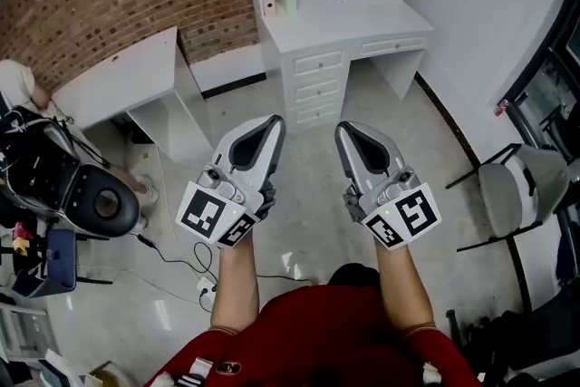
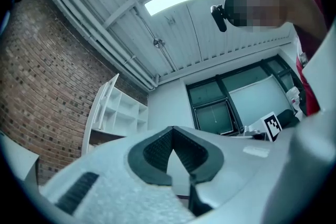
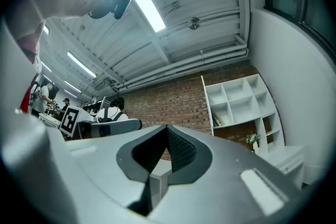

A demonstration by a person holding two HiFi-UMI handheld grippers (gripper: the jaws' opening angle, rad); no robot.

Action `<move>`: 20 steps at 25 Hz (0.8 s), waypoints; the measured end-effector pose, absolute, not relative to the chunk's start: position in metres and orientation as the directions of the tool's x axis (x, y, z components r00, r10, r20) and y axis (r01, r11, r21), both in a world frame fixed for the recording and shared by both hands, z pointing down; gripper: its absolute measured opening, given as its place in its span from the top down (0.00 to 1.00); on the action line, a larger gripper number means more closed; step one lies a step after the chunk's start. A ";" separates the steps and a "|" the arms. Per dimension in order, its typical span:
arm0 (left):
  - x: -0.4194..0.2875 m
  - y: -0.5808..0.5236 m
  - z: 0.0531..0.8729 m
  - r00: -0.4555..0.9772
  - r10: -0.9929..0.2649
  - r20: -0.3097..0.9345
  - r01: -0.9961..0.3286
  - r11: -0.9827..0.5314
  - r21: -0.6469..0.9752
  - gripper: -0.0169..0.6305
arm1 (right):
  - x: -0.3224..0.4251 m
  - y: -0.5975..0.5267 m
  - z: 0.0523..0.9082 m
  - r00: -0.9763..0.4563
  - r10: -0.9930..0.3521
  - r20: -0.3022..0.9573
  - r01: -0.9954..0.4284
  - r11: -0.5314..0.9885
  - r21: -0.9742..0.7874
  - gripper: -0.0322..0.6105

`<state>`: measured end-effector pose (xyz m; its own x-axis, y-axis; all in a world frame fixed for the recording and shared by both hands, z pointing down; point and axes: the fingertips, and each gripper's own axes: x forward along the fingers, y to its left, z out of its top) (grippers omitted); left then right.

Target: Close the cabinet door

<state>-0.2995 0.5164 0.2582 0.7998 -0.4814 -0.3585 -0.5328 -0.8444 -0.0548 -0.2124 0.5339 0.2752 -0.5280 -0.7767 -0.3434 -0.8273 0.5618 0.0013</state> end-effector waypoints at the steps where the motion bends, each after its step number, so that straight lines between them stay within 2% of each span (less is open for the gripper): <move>1: -0.302 0.513 0.258 0.801 -0.480 -0.358 -0.530 -0.846 -0.052 0.97 | -0.214 0.530 0.276 -0.526 -0.779 -0.341 -0.829 0.560 -0.001 0.93; 9: -0.308 0.463 0.260 0.784 -0.501 -0.366 -0.550 -0.834 -0.036 0.97 | -0.212 0.481 0.276 -0.535 -0.773 -0.340 -0.822 0.570 -0.004 0.93; 20: -0.279 0.320 0.256 0.759 -0.559 -0.333 -0.615 -0.783 -0.089 0.97 | -0.174 0.328 0.270 -0.576 -0.712 -0.400 -0.777 0.629 0.000 0.93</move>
